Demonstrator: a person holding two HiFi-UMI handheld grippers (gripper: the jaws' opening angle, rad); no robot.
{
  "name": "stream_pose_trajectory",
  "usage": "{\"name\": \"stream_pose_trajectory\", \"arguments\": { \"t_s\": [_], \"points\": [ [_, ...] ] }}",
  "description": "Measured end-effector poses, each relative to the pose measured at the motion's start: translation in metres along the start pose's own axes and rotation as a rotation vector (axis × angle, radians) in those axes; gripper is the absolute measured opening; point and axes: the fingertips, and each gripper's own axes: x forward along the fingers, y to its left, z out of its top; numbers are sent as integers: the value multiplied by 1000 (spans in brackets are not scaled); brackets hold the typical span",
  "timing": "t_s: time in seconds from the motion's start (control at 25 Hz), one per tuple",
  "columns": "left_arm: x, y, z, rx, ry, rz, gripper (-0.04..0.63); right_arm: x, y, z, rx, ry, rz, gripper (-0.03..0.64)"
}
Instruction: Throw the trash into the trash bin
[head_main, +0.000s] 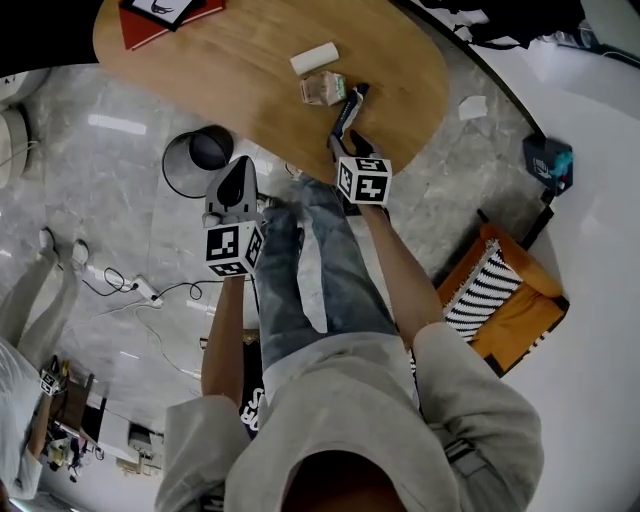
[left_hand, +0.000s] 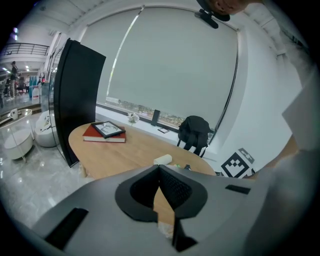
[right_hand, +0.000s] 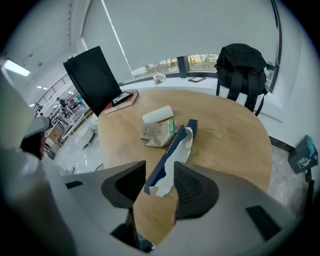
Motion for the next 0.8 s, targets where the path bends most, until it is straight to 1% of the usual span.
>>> {"name": "stream_pose_trajectory", "arguments": {
  "t_s": [0.12,0.24,0.36,0.4,0.48,0.64,0.8],
  "points": [
    [-3,4,-2,-12,-4,16,18,15,-6,5,6,19,-18,182],
    [-6,4,-3,-18,-9,27,18,25,-10,6,14,37,-30,162],
    [-8,6,-1,-21,-16,35,18,32,-13,5,21,57,-36,128],
    [-9,7,-1,-22,-18,38,18,33,-13,4,20,63,-41,95],
    [-9,9,0,-25,-22,42,18,32,-14,3,15,65,-46,74],
    [-11,8,3,-24,-31,40,18,21,-12,3,15,34,-31,67],
    [-9,3,8,-27,-44,34,18,-5,-9,11,-10,-35,-12,64]
  ]
}}
